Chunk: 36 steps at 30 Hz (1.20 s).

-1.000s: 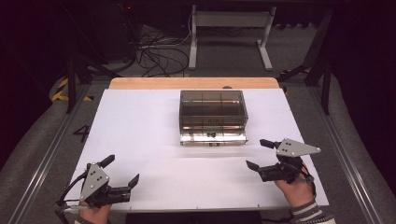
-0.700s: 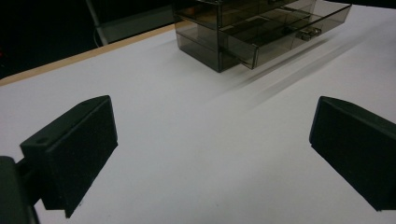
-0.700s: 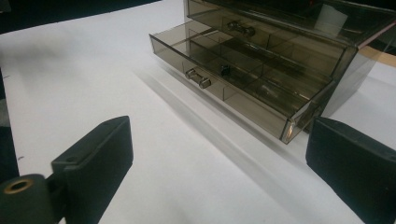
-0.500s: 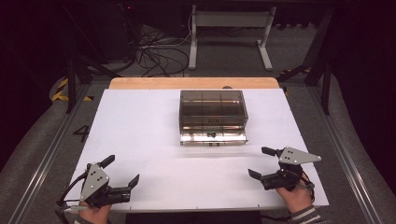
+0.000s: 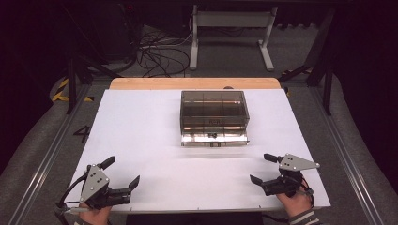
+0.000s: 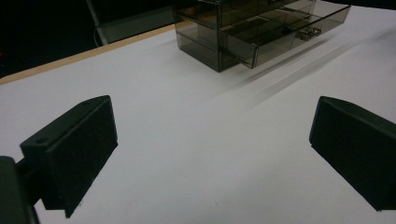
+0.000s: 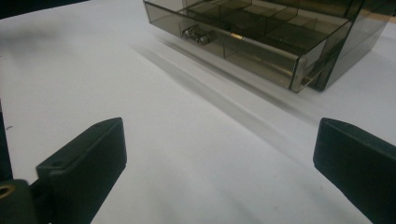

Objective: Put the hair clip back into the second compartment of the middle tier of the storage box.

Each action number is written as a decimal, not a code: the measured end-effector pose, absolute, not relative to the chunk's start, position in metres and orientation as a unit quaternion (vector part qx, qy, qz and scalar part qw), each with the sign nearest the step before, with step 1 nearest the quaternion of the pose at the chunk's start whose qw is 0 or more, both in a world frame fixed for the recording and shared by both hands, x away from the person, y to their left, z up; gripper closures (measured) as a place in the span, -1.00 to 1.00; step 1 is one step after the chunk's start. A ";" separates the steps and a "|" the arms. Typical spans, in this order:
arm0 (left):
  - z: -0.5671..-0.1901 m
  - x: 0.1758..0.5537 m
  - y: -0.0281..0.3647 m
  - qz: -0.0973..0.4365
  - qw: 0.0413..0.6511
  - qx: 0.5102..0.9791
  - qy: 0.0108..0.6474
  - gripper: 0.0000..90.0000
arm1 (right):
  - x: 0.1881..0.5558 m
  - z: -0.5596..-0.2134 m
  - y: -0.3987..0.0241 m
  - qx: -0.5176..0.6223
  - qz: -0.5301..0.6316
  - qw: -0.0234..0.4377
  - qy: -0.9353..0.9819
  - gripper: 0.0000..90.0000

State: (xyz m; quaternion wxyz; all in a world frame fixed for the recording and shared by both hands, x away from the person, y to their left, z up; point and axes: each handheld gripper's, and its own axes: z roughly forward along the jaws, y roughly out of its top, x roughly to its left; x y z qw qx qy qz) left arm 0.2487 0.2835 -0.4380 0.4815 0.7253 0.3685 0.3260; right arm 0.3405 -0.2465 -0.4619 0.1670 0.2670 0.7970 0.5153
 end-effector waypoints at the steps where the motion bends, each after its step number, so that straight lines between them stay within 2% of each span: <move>1: -0.439 0.248 0.283 0.324 0.482 0.725 0.370 -0.96 | 0.340 -0.463 -0.247 0.267 0.513 0.168 0.798 -0.93; 11: -0.441 0.245 0.285 0.320 0.482 0.726 0.372 -0.96 | 0.337 -0.473 -0.243 0.265 0.494 0.159 0.813 -0.94; 36: -0.444 0.247 0.285 0.326 0.479 0.725 0.372 -0.96 | 0.339 -0.472 -0.239 0.262 0.495 0.169 0.811 -0.93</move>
